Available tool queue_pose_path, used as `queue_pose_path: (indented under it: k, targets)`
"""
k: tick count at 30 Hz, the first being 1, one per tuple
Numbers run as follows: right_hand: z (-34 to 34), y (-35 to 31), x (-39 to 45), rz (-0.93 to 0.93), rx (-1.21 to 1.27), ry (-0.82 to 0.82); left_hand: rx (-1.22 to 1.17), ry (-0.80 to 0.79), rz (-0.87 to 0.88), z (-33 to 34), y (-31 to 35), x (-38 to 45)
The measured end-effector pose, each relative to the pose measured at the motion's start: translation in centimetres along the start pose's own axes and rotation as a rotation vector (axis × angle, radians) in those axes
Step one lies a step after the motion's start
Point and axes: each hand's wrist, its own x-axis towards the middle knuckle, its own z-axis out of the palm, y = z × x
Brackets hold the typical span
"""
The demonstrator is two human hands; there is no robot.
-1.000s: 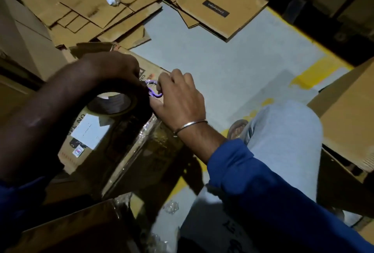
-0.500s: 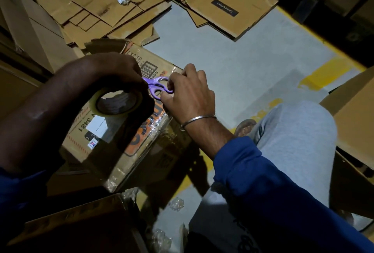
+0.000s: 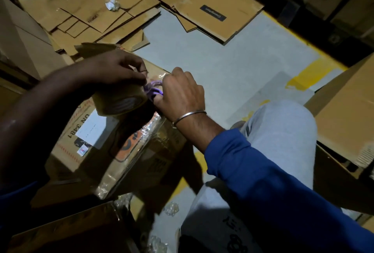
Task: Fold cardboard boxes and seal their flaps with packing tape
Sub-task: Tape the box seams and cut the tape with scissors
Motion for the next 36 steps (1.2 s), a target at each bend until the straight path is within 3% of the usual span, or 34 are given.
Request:
queue_pose_path:
  k: [5,10,13,16,18,21,25,30,36]
  targets:
    - [-1.2,2.4,0.1,-0.066,-0.027,0.068,-0.307,0.031,0.149,0.4,1.1,-2.0]
    - [-2.9,8.5,-0.3,-0.066,-0.089,0.130,-0.398,0.114,0.343,3.2,5.0,0.2]
    - [-5.3,13.4,-0.9,0.044,-0.126,0.110,-0.442,0.131,0.404,5.4,8.0,2.1]
    - [-8.7,19.8,-2.2,0.272,-0.045,0.130,-0.517,0.163,0.457,8.0,11.6,4.4]
    - [-11.0,24.4,-3.8,0.457,0.110,0.105,-0.528,0.182,0.503,10.3,14.5,6.1]
    - [-14.3,30.7,-7.6,0.708,0.593,0.098,-0.579,0.150,0.538,14.2,19.3,8.1]
    - [-18.2,35.4,-13.8,0.913,1.018,0.147,-0.592,0.047,0.626,19.5,25.2,10.9]
    - [-20.3,40.1,-19.6,0.824,1.434,0.377,-0.601,-0.057,0.624,27.5,32.2,13.3]
    - [-20.0,44.8,-22.7,0.815,1.431,0.667,-0.530,-0.261,0.660,37.4,38.2,14.7]
